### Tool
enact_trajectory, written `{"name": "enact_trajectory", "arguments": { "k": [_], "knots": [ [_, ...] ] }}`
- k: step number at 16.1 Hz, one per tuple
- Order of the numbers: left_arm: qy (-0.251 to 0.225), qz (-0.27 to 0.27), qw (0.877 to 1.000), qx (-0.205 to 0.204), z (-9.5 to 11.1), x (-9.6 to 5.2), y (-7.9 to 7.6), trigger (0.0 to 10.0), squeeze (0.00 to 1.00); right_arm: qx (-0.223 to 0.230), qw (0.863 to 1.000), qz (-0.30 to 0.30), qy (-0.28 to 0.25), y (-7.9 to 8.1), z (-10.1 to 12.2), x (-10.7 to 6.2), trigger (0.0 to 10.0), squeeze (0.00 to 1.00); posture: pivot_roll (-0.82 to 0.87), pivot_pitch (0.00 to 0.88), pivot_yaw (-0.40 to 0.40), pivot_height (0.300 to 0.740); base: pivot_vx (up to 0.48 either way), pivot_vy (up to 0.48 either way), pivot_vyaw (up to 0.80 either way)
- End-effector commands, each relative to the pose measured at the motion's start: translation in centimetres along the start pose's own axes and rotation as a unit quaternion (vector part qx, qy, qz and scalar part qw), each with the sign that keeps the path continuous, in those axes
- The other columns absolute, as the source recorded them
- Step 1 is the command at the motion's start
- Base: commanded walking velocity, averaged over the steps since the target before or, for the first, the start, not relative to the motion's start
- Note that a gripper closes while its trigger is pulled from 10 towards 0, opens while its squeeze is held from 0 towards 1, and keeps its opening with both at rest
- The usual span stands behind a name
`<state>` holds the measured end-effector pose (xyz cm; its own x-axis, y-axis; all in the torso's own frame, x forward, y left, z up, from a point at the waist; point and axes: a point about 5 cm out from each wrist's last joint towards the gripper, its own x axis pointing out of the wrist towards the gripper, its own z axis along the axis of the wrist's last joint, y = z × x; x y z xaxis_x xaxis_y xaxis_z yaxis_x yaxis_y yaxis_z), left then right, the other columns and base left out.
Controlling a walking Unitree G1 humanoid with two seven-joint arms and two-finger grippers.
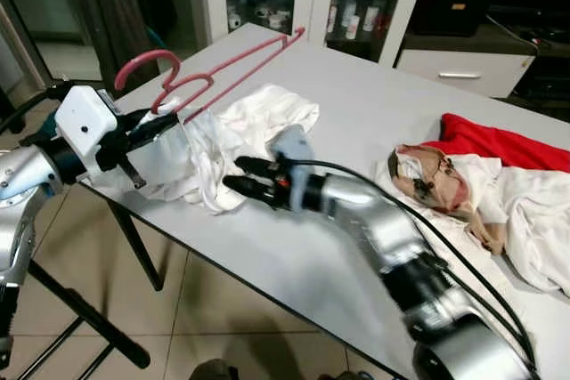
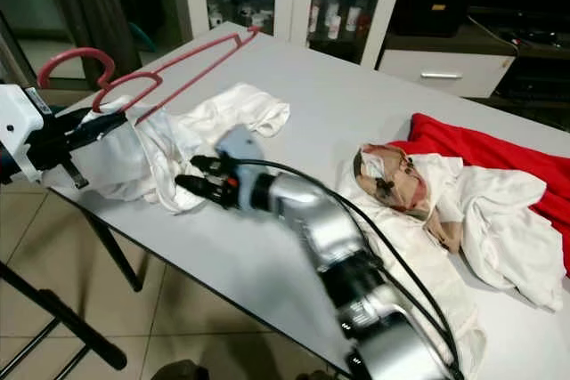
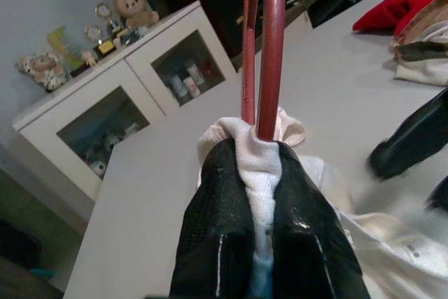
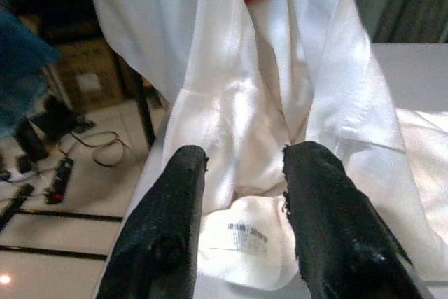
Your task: Hang hanger
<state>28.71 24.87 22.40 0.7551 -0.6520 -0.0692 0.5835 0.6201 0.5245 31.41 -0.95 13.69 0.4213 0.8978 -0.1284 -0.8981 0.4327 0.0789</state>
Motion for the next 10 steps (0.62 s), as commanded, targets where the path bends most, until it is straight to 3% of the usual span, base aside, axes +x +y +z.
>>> {"name": "enact_trajectory", "arguments": {
  "k": [1,2,3,8,10],
  "knots": [
    [-0.006,0.003,1.0,0.003,0.4,-0.1,0.0,0.0,0.0,-0.014,1.0,-0.02,0.008,-0.5,0.0,0.1,10.0,0.55,0.09,0.0,-0.025,0.74,0.0,0.0,0.0],
    [-0.007,-0.006,1.0,0.003,0.5,0.2,-0.4,0.0,0.0,-0.014,0.997,-0.069,0.025,-1.1,-0.6,0.5,10.0,0.36,0.09,0.0,-0.021,0.74,0.0,0.0,0.0],
    [-0.007,-0.011,1.0,0.003,0.4,0.4,-0.7,0.0,0.0,-0.014,0.996,-0.08,0.036,-1.1,-1.0,0.6,10.0,0.0,0.09,0.0,-0.019,0.74,0.0,0.0,0.0],
    [-0.012,-0.022,1.0,0.004,0.7,1.0,-1.3,0.0,0.0,-0.018,0.99,-0.122,0.067,-1.5,-1.8,1.8,10.0,0.0,0.08,0.0,-0.019,0.74,0.0,0.0,0.0],
    [-0.012,-0.023,1.0,0.005,0.7,1.0,-1.4,0.0,0.0,0.019,0.993,-0.106,0.058,-1.1,-1.6,2.2,10.0,0.0,0.08,0.0,-0.019,0.74,0.0,0.0,0.0]
  ]
}}
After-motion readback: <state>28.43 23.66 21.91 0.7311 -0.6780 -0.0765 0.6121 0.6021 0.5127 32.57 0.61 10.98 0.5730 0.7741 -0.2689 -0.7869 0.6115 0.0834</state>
